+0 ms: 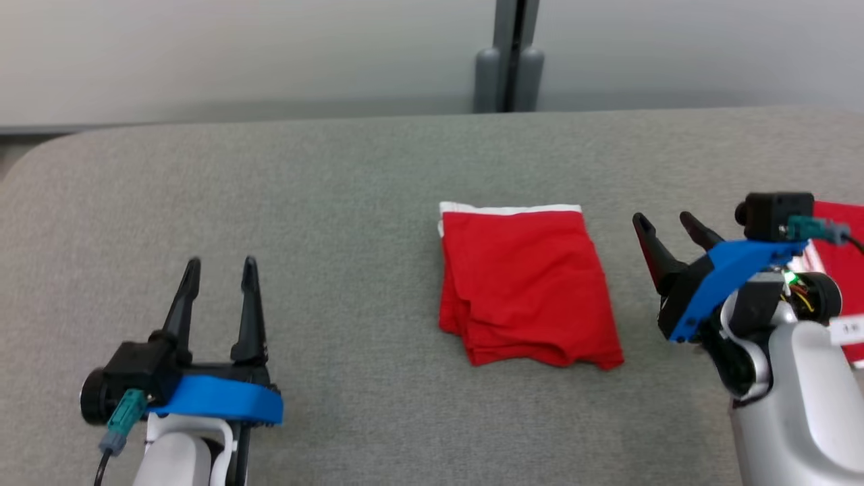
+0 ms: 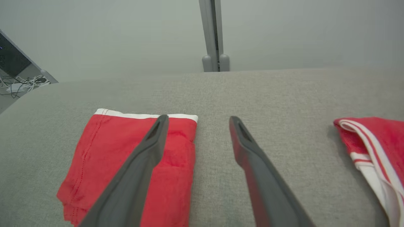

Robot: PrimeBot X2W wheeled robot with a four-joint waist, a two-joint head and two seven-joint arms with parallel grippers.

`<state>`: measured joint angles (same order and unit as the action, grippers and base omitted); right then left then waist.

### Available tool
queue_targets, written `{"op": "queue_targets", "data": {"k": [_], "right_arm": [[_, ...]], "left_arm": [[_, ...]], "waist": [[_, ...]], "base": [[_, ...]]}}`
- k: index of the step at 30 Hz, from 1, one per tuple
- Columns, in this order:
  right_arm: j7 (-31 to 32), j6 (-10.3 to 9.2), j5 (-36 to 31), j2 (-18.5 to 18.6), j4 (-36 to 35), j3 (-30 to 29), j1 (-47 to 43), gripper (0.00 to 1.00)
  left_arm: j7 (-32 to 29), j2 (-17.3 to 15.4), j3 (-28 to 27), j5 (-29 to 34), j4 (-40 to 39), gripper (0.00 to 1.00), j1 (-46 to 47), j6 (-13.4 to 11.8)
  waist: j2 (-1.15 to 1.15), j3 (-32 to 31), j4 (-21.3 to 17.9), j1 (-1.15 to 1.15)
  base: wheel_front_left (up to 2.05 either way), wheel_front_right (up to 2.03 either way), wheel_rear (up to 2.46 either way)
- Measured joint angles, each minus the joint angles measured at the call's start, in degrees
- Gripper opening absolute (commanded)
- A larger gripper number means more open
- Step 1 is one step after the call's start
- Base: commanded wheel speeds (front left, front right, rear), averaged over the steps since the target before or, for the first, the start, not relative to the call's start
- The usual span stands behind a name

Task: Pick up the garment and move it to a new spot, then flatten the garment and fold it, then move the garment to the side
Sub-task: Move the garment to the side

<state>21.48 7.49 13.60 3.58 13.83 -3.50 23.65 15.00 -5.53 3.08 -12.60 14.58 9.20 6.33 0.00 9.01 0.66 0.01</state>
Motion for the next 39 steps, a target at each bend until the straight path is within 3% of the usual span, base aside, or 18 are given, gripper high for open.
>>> {"op": "queue_targets", "data": {"k": [2, 6, 14, 15, 17, 21, 24, 29, 37, 39], "right_arm": [[4.7, 0.0, -0.5, -0.1, 4.0, -1.2, 2.6, 1.0], [8.3, 0.0, -1.0, -0.6, 10.4, -2.2, 7.0, 1.0], [9.7, -0.01, 0.0, -0.4, 18.8, 0.1, 8.7, 1.0], [9.8, -0.03, 0.4, -0.3, 19.1, 1.1, 8.8, 0.87], [10.0, -0.09, 1.2, -0.1, 19.0, 3.4, 8.8, 0.0], [10.5, -0.09, 2.3, -0.4, 16.9, 8.7, 8.7, 0.0], [11.2, 0.0, 2.4, 1.9, 13.7, 14.0, 8.9, 0.0], [12.3, 0.0, 4.3, 11.2, 7.0, 25.1, 13.4, 0.0], [15.0, 0.04, 14.0, 28.5, -0.8, 41.1, 26.1, 0.0], [14.9, 0.04, 16.1, 32.0, -0.9, 42.8, 29.2, 0.0]], "left_arm": [[0.0, 0.1, 0.8, 0.1, -0.2, 1.0, 1.5, 0.2], [0.0, 0.4, 1.2, 0.1, -0.3, 1.0, 2.7, 0.3], [0.0, 0.9, 0.7, 0.1, -0.2, 1.0, 3.0, 0.4], [0.0, 1.0, 0.5, 0.1, -0.2, 1.0, 3.0, 0.4], [0.0, 1.2, 0.2, 0.1, -0.2, 1.0, 3.0, 0.4], [0.0, 1.5, -0.2, 0.2, -0.3, 1.0, 3.0, 0.5], [0.0, 1.5, -0.6, 0.4, -0.5, 1.0, 2.9, 0.6], [0.0, 1.5, -1.2, 0.5, -1.7, 1.0, 2.7, 0.8], [0.1, 0.4, -0.8, 1.6, -4.2, 1.0, 3.9, 0.8], [0.1, 0.1, -0.4, 2.0, -4.5, 1.0, 4.0, 0.8]], "waist": [[0.0, 1.4, 1.2, 0.0], [0.0, 4.3, 3.4, 0.01], [0.0, 7.4, 6.1, 0.01], [0.0, 7.5, 6.0, 0.0], [0.0, 7.4, 5.5, 0.0], [0.0, 7.3, 3.8, 0.0], [0.0, 7.3, 1.8, 0.0], [0.0, 8.1, -2.9, -0.01], [0.0, 11.1, -12.0, 0.0], [0.0, 11.8, -14.0, 0.0]], "base": [[0.0, 0.0, 0.0], [0.0, 0.0, 0.0], [0.0, 0.0, 0.0], [0.0, 0.0, 0.0], [0.0, 0.0, 0.0], [0.0, 0.0, 0.0], [0.0, 0.0, 0.0], [0.0, 0.0, 0.0], [0.0, 0.0, 0.0], [0.0, 0.0, 0.0]]}}
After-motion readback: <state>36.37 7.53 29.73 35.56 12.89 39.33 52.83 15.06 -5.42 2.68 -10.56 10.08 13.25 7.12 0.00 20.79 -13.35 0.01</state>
